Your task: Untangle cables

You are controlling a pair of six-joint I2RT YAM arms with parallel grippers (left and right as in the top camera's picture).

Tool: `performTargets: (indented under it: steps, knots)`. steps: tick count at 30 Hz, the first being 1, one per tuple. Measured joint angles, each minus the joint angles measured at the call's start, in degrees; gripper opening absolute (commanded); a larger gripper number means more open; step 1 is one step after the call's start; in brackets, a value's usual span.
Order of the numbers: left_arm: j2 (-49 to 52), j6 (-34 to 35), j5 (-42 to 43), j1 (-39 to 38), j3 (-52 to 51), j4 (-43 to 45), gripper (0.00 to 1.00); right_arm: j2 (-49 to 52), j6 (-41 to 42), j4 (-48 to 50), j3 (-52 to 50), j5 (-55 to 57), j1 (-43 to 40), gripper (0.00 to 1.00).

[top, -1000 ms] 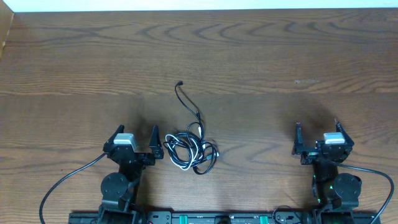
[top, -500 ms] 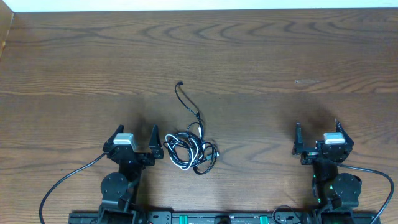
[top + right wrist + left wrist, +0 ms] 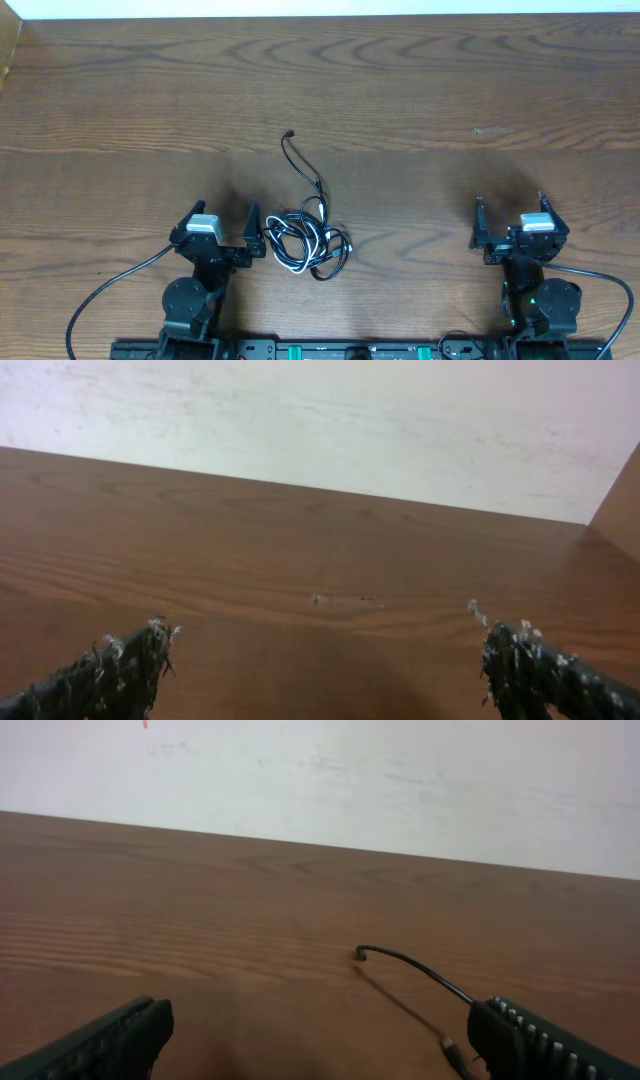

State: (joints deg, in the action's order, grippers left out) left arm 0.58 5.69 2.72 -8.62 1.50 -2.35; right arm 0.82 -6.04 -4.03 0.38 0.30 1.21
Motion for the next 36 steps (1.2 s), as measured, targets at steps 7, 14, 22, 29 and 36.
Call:
performTargets:
  steps: [7, 14, 22, 29, 36]
  knots:
    - [2.27, 0.0, 0.37, 0.0, 1.14, -1.9, 1.0, 0.0, 0.0, 0.0, 0.0, 0.04, 0.0, 0.99]
    - [11.06, 0.0, 0.39, 0.0, 6.03, -2.19, 1.0, 0.0, -0.02, 0.0, 0.0, 0.2, 0.0, 0.99]
    - [22.12, 0.02, 2.12, 0.0, 14.84, -2.14, 1.0, 0.0, 0.0, 0.0, 0.0, 0.35, 0.0, 0.99]
    - [32.13, 0.0, 4.35, 0.0, 23.93, -8.02, 1.0, 0.02, 0.0, 0.0, 0.0, 0.5, 0.0, 0.99]
    - [40.57, 0.0, 6.08, 0.0, 34.36, -16.06, 1.0, 0.02, 0.0, 0.02, 0.0, 0.57, 0.0, 0.99]
